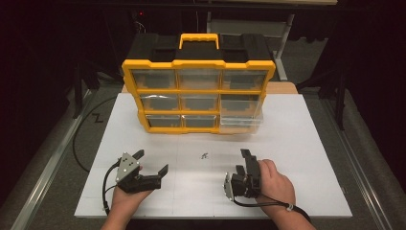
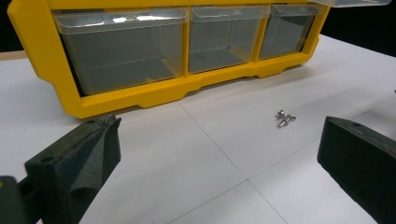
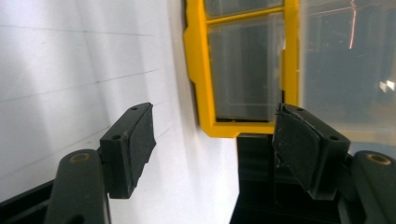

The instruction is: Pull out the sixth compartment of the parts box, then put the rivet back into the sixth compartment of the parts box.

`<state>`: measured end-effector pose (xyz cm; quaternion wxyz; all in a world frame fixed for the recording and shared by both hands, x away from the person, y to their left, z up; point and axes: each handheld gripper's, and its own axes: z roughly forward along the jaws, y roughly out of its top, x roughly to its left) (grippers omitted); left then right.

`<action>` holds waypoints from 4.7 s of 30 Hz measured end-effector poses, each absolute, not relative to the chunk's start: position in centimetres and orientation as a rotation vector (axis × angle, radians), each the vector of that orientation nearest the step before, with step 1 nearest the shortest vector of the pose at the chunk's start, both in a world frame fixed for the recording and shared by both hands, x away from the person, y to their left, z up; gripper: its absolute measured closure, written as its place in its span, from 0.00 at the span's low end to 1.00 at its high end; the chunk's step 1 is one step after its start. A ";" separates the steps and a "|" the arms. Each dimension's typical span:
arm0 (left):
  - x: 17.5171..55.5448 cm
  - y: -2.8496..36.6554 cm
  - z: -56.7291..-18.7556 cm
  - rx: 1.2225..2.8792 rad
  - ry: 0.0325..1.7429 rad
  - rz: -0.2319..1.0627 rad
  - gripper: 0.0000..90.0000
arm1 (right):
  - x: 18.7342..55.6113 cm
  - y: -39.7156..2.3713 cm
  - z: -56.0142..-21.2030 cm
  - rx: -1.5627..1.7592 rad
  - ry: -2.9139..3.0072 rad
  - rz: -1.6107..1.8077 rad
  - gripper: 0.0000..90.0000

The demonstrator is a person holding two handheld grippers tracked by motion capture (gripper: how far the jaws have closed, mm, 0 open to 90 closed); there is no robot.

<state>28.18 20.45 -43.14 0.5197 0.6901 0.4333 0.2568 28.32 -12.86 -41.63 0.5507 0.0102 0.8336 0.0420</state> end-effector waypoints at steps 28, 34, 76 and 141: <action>28.3 19.9 -43.5 1.683 1.037 0.620 0.00 | 29.1 -14.0 -43.8 0.062 1.960 0.227 0.01; 28.4 19.9 -43.6 1.691 1.030 0.613 0.00 | 29.2 -14.4 -43.6 0.124 1.972 0.291 0.01; 28.5 19.9 -43.6 1.685 1.048 0.597 0.01 | 31.6 -18.7 -42.0 0.830 2.045 0.944 0.01; 28.6 19.5 -43.9 1.662 1.015 0.611 0.00 | 33.0 -22.1 -42.5 1.222 2.069 0.949 0.01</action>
